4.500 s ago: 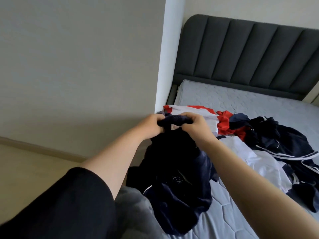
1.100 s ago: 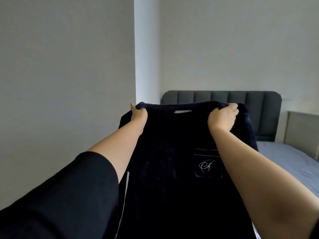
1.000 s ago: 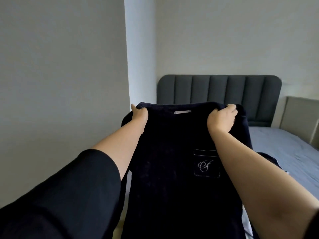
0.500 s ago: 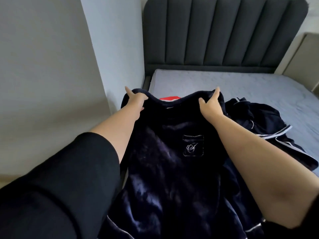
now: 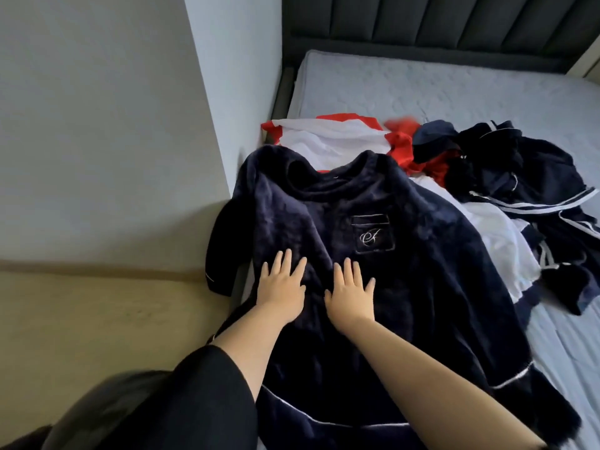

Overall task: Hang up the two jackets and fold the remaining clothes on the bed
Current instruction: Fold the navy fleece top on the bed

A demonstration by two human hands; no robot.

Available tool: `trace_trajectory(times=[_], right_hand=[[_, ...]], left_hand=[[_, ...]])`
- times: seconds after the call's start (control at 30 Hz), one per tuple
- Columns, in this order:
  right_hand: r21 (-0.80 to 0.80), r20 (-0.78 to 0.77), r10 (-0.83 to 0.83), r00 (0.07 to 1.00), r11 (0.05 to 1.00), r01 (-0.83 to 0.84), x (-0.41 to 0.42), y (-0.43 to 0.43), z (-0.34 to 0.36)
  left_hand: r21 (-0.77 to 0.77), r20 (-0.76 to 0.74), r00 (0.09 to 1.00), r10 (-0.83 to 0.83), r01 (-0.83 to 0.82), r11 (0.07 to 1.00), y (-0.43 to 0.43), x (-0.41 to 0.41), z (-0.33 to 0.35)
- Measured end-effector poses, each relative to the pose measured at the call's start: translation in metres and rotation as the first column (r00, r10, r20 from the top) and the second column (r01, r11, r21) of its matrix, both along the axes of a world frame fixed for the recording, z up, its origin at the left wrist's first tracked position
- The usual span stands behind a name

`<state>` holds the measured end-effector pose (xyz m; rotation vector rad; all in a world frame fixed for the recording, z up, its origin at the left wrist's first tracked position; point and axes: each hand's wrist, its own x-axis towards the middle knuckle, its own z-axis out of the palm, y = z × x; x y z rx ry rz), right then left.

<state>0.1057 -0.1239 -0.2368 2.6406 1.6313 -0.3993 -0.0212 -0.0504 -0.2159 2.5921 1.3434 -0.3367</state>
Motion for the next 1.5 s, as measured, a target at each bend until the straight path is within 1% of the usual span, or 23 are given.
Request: trace_trajectory(times=[0.07, 0.13, 0.27, 0.33, 0.57, 0.63, 0.67, 0.7, 0.73, 0.8, 0.83, 0.87, 0.9, 1.0, 1.03, 1.2, 1.27, 1.33, 1.37, 1.4, 1.43, 1.47, 1.5], right_hand=[[0.064, 0.032, -0.012, 0.999, 0.998, 0.010, -0.005, -0.010, -0.016], [0.097, 0.037, -0.028, 0.999, 0.995, 0.024, -0.008, -0.015, -0.030], [0.117, 0.088, -0.066, 0.994, 0.992, 0.055, -0.008, -0.006, -0.049], [0.141, 0.087, -0.083, 0.993, 0.988, 0.070, -0.007, 0.001, -0.051], [0.223, 0.081, -0.096, 0.992, 0.972, 0.076, -0.007, 0.002, -0.049], [0.229, 0.068, -0.098, 0.993, 0.970, 0.080, -0.007, 0.001, -0.050], [0.219, 0.067, -0.093, 0.993, 0.973, 0.076, -0.006, 0.000, -0.050], [0.204, 0.071, -0.086, 0.994, 0.977, 0.070, -0.006, 0.000, -0.051], [0.186, 0.067, -0.080, 0.995, 0.980, 0.066, -0.006, -0.002, -0.050], [0.147, 0.045, -0.067, 0.997, 0.987, 0.060, -0.007, -0.008, -0.044], [0.123, 0.032, -0.050, 0.998, 0.991, 0.046, -0.008, -0.013, -0.041], [0.094, 0.015, -0.028, 0.999, 0.995, 0.027, -0.008, -0.018, -0.037], [0.060, -0.008, -0.008, 1.000, 0.998, 0.009, -0.008, -0.023, -0.034], [0.000, -0.105, 0.007, 0.994, 1.000, -0.007, -0.011, -0.042, -0.023], [-0.003, -0.136, 0.003, 0.991, 1.000, -0.004, -0.013, -0.049, -0.020], [-0.009, -0.260, -0.017, 0.966, 1.000, 0.015, -0.033, -0.081, -0.009], [-0.009, -0.319, -0.015, 0.948, 1.000, 0.012, -0.049, -0.096, -0.007], [0.013, -0.342, 0.007, 0.940, 1.000, -0.002, -0.064, -0.110, -0.008], [0.023, -0.348, 0.016, 0.937, 1.000, -0.008, -0.069, -0.115, -0.007], [0.030, -0.359, 0.018, 0.933, 1.000, -0.008, -0.072, -0.119, -0.006], [0.033, -0.374, 0.013, 0.928, 0.999, -0.001, -0.073, -0.122, -0.003], [0.039, -0.390, 0.003, 0.921, 0.999, 0.014, -0.074, -0.124, 0.000], [0.048, -0.409, -0.011, 0.913, 0.998, 0.033, -0.075, -0.124, 0.003]], left_hand=[[0.079, 0.034, 0.999, -0.009, 0.006, 0.997, -0.005, -0.005, -0.013], [0.121, 0.063, 0.997, -0.033, 0.025, 0.992, -0.005, -0.009, -0.024], [0.150, 0.133, 0.989, -0.070, 0.049, 0.987, 0.004, -0.016, -0.050], [0.159, 0.163, 0.983, -0.083, 0.057, 0.986, 0.008, -0.018, -0.057], [0.178, 0.278, 0.956, -0.093, 0.044, 0.983, 0.007, -0.020, -0.056], [0.192, 0.305, 0.947, -0.098, 0.040, 0.981, 0.005, -0.022, -0.052], [0.192, 0.316, 0.946, -0.071, 0.010, 0.981, 0.002, -0.023, -0.049], [0.172, 0.332, 0.943, 0.002, -0.062, 0.983, -0.003, -0.025, -0.047], [0.127, 0.348, 0.930, 0.122, -0.176, 0.976, -0.010, -0.030, -0.046], [-0.021, 0.343, 0.848, 0.403, -0.422, 0.906, -0.028, -0.047, -0.044], [-0.099, 0.331, 0.796, 0.507, -0.505, 0.857, -0.036, -0.059, -0.043], [-0.161, 0.332, 0.751, 0.570, -0.550, 0.819, -0.043, -0.072, -0.042], [-0.188, 0.354, 0.729, 0.586, -0.558, 0.808, -0.050, -0.084, -0.040], [-0.141, 0.433, 0.748, 0.502, -0.494, 0.858, -0.067, -0.112, -0.034], [-0.156, 0.439, 0.742, 0.507, -0.493, 0.856, -0.071, -0.119, -0.032], [-0.331, 0.429, 0.646, 0.631, -0.538, 0.776, -0.086, -0.145, -0.025], [-0.444, 0.422, 0.602, 0.678, -0.515, 0.733, -0.089, -0.152, -0.018], [-0.538, 0.375, 0.615, 0.694, -0.465, 0.703, -0.092, -0.157, -0.008], [-0.553, 0.368, 0.617, 0.696, -0.456, 0.697, -0.092, -0.160, -0.002], [-0.572, 0.381, 0.571, 0.727, -0.472, 0.671, -0.092, -0.162, 0.006], [-0.619, 0.414, 0.470, 0.779, -0.483, 0.620, -0.092, -0.164, 0.015], [-0.732, 0.432, 0.294, 0.852, -0.437, 0.522, -0.091, -0.166, 0.025], [-0.869, 0.376, 0.111, 0.920, -0.301, 0.392, -0.090, -0.169, 0.036]])
